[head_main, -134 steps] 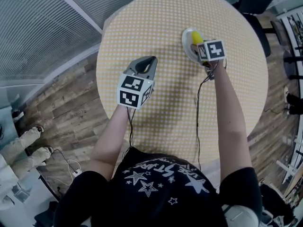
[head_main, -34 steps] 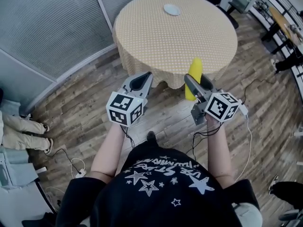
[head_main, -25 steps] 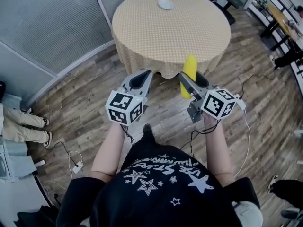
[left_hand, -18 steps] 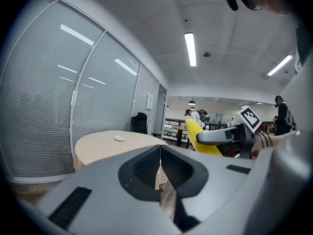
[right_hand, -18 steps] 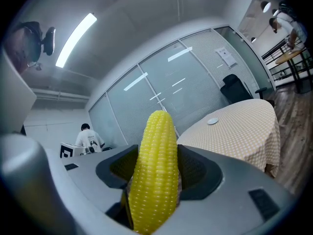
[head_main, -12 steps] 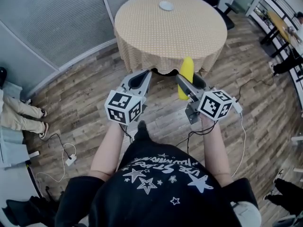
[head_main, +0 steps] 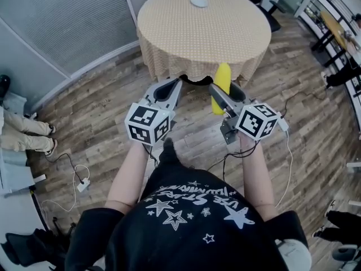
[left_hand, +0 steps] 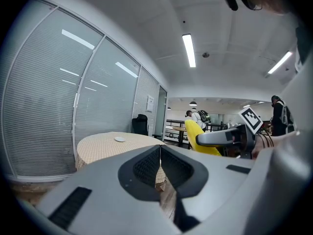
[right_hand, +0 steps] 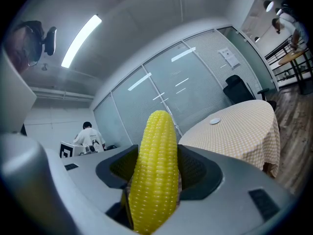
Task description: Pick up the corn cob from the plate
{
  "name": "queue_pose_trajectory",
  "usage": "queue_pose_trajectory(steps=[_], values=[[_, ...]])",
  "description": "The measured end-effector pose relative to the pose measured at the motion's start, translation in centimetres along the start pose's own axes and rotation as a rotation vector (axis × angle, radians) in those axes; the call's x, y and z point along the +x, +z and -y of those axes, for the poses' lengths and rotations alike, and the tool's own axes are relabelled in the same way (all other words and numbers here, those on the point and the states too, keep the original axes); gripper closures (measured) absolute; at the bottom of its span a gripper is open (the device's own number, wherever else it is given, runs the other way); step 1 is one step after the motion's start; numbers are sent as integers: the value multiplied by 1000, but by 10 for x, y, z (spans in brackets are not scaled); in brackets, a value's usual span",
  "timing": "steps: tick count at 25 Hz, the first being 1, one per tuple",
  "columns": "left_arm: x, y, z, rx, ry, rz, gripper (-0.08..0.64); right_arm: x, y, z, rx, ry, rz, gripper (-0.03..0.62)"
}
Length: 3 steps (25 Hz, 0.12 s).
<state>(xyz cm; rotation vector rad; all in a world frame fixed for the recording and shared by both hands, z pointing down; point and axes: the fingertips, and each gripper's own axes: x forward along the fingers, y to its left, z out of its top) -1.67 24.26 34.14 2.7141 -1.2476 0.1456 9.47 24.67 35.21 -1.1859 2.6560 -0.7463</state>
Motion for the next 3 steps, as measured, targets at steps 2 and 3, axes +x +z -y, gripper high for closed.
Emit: queue_pose_trajectory(steps=[2,3], values=[[-3,0,1,2,1,3,549,-1,-1,-2,-3,-1,1,331],[-4,0,2,4,2,4,549,-2,-1,-3,-5,-1,2,331]])
